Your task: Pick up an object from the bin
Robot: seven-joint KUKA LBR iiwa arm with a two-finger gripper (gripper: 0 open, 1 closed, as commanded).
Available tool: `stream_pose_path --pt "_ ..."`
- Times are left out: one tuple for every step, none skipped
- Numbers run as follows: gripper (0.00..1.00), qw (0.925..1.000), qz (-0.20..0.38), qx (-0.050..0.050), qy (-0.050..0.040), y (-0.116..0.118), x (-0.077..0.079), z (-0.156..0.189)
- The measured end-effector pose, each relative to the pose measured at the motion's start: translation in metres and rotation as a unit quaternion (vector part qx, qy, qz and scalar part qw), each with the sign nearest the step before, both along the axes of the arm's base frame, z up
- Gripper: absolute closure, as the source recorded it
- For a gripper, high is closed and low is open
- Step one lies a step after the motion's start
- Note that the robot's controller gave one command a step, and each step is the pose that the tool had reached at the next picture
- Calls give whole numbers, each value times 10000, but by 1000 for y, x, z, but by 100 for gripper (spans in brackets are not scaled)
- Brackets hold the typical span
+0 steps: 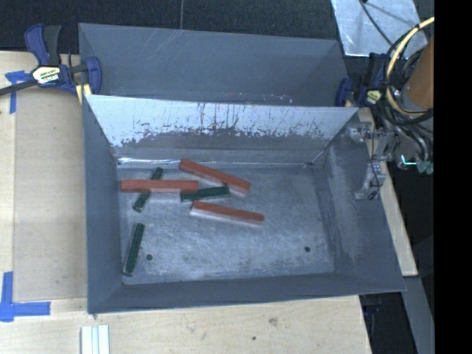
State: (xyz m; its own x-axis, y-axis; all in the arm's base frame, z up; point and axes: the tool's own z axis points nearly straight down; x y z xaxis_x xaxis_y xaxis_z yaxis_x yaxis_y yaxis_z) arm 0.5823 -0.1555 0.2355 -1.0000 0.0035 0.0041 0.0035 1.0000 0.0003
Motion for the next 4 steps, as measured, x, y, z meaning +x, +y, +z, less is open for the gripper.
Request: stream_pose_path --pt "0 9999 127 12 3 55 -8 -126" --pt "0 10000 -61 -1 -44 110 36 -162" --pt "0 10000 50 13 -40 180 2 -165" --pt "100 10000 30 -2 -68 176 4 -163"
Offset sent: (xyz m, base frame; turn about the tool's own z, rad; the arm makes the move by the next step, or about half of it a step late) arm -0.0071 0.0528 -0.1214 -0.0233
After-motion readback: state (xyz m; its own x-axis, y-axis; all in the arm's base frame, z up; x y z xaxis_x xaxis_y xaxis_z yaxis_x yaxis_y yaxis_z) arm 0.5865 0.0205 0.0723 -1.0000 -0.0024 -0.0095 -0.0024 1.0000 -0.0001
